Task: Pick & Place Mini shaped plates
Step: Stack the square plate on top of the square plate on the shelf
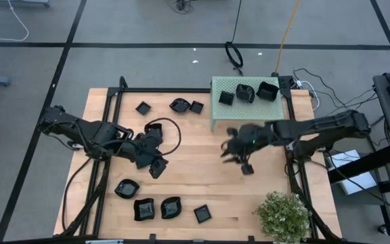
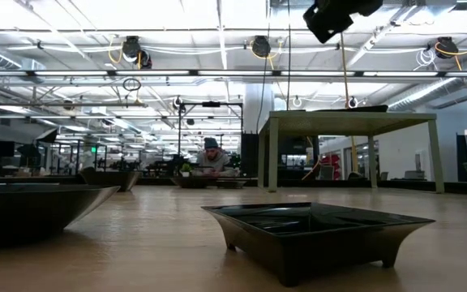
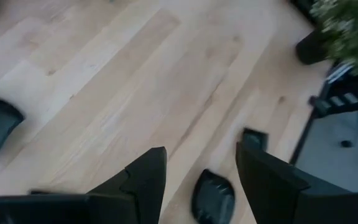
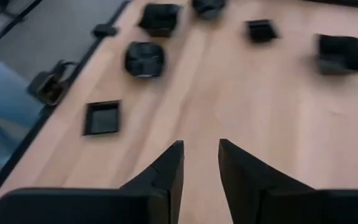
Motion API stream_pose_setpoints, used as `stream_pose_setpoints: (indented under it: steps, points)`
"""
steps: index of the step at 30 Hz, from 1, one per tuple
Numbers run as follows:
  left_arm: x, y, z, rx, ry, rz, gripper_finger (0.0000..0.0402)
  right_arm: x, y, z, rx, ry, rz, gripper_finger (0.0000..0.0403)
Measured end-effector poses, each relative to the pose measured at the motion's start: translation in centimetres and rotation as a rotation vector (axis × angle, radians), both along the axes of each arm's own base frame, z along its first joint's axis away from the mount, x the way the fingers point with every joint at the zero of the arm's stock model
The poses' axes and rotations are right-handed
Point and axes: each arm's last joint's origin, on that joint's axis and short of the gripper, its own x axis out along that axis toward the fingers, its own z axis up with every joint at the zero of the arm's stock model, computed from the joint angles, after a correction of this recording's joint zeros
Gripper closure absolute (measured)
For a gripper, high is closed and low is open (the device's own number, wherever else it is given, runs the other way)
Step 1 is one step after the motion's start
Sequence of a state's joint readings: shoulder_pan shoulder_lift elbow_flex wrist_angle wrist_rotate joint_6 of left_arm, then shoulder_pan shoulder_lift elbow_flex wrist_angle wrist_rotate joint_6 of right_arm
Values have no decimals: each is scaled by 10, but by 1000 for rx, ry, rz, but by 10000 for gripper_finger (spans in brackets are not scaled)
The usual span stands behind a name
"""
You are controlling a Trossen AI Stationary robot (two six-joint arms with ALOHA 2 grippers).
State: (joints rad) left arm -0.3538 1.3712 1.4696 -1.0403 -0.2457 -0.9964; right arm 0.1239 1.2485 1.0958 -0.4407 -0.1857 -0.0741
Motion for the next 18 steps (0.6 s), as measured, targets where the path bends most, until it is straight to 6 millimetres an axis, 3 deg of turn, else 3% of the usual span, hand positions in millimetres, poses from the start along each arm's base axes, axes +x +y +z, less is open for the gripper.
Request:
stream_pose_setpoints:
  steps: [4, 10, 18]
  points:
    - [5, -1, 4, 7, -62, -30, 204, 18, 25, -15, 4, -14, 83, 313]
    - [5, 0, 16, 60, -179, -110, 204, 40, 47, -29, 91, -52, 133, 314]
    - [-45, 7, 49, 92, -306, -146, 204, 62, 81, -72, 217, 79, 89, 314]
